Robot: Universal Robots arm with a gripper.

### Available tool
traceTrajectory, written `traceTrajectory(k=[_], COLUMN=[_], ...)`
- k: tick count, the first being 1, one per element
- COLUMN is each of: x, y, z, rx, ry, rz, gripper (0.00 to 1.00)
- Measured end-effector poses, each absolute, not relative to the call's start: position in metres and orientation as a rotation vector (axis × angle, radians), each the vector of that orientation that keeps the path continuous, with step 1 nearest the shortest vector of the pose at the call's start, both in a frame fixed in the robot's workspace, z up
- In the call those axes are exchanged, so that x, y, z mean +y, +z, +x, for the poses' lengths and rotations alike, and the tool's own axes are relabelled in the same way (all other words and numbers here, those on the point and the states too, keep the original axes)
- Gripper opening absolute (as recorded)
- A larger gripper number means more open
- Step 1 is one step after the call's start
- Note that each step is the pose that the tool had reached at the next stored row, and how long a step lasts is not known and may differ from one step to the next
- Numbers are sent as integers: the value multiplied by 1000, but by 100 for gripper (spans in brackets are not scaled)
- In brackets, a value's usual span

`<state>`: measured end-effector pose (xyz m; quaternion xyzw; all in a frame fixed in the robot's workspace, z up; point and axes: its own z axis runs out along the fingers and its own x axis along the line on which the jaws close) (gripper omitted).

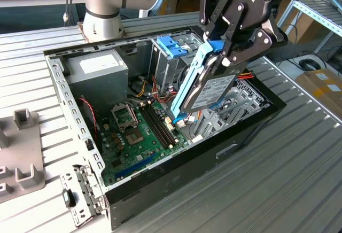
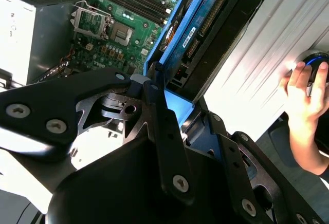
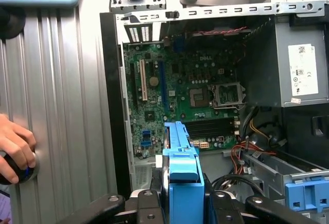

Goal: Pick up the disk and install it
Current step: 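Pick up the disk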

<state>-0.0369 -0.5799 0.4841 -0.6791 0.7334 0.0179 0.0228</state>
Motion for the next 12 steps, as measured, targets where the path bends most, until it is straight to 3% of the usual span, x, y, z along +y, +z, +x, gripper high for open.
traceTrajectory(k=[12], x=[-583], y=[484], z=[-31], rx=[2271], ry=[55], rz=[-2103], gripper=[37])
